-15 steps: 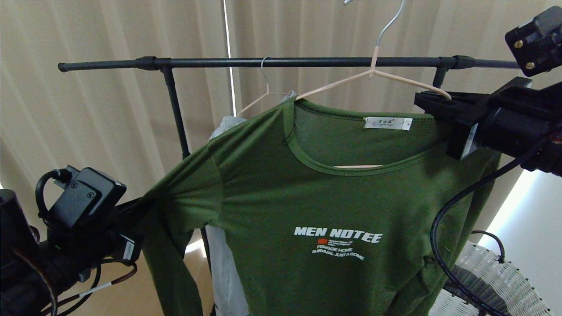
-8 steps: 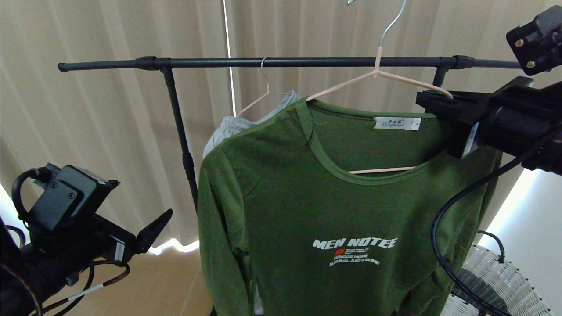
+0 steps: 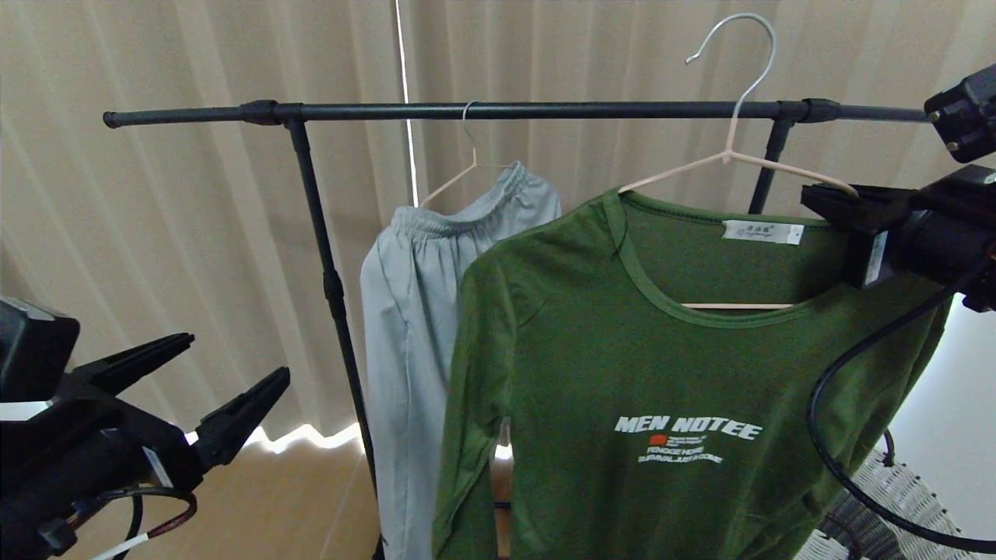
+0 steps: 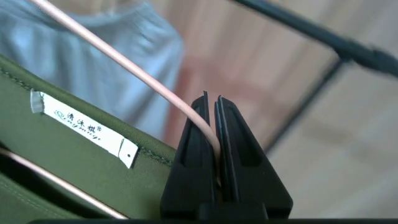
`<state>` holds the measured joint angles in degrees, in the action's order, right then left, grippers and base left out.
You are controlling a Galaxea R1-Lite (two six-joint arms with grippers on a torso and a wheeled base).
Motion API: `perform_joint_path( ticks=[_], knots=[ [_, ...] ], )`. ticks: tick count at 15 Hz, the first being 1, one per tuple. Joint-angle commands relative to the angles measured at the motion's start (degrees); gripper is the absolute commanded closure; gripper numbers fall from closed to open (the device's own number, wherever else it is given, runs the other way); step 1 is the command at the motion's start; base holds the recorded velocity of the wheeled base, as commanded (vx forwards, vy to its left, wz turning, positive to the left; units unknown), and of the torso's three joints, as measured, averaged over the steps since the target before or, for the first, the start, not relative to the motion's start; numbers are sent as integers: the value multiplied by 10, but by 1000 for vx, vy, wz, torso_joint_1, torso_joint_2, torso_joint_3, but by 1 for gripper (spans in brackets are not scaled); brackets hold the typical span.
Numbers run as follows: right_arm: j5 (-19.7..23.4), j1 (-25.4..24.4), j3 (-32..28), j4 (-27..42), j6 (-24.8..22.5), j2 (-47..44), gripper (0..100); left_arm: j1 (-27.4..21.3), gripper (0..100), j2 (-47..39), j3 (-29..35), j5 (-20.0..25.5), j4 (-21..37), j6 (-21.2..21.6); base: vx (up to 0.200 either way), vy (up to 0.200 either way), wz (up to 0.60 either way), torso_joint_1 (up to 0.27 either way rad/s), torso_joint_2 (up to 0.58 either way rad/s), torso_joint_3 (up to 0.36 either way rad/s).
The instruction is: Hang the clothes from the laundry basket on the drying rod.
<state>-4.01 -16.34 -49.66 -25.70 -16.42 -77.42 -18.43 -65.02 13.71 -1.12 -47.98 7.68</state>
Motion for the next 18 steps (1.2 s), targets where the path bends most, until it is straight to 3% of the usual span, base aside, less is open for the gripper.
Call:
perform_joint_path(
  ticks=[1, 4, 10, 13, 18],
  knots=[
    [1, 61, 25, 0, -1, 16, 100, -16, 0, 29, -9, 8, -1, -20, 0, 0, 0, 0, 0, 0],
    [1, 126, 59, 15, -1, 46, 100, -27, 0, 27, -40, 75, -1, -16, 0, 0, 0, 0, 0, 0],
    [-20, 234, 53, 125, -1, 89, 100, -24, 0, 36, -55, 78, -4, -17, 0, 0, 0, 0, 0, 0],
    [-41, 241, 51, 119, 2, 90, 100, -20, 0, 39, -52, 77, -4, -15, 0, 0, 0, 0, 0, 0],
    [-41, 241, 42, 115, 2, 94, 100, -20, 0, 34, -44, 76, -4, -20, 40, 0, 0, 0, 0, 0]
  ],
)
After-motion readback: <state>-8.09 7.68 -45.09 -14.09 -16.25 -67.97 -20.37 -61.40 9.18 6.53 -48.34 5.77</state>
